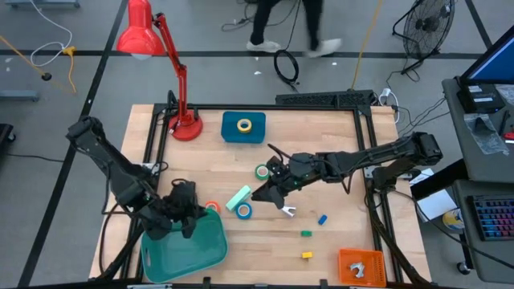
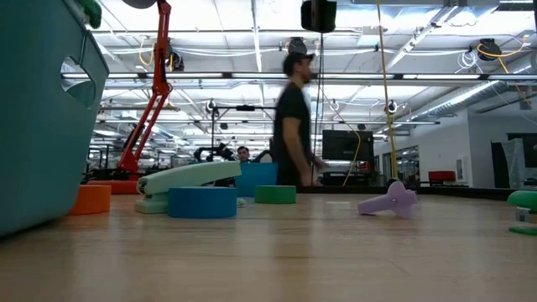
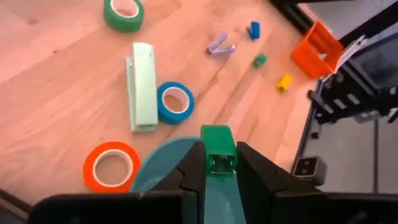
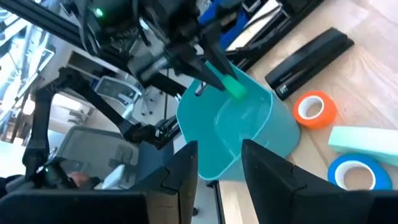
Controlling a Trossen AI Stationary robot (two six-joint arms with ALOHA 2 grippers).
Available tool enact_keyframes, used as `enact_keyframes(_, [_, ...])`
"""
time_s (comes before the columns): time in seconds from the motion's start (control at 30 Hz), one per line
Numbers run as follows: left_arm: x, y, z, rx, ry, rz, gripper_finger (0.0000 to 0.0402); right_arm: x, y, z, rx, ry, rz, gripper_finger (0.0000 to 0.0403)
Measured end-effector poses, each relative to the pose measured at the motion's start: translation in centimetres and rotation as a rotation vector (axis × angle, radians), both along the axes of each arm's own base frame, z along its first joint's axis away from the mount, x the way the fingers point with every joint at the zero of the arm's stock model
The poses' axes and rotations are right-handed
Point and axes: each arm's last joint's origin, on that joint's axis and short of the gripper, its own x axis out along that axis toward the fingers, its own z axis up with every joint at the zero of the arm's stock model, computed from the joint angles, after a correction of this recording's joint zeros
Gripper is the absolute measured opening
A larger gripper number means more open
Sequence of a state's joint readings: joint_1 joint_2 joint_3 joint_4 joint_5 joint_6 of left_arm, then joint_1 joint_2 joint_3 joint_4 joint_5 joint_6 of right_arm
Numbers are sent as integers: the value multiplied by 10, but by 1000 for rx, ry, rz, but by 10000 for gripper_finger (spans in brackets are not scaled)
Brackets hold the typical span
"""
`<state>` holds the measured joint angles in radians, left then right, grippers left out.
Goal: Pick and place Stapler, Stapler remover, tape
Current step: Put the right green stapler into the green bin
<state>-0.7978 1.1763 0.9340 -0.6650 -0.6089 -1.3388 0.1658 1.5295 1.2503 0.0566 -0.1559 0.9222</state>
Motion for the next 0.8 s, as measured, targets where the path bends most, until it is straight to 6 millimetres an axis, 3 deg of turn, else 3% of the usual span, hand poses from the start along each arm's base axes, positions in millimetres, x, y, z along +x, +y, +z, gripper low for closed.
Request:
enact_keyframes(0.2, [7, -4, -14, 1, 107, -54, 60, 0, 0, 0, 0, -3, -3, 116])
enact_keyframes(0.43, [13, -2, -26, 30, 166, 12, 60, 1, 0, -2, 5, 15, 1, 116])
enact_keyframes(0.8, [27, -13, -47, 18, 282, -75, 60, 0, 0, -4, -5, 32, 1, 116])
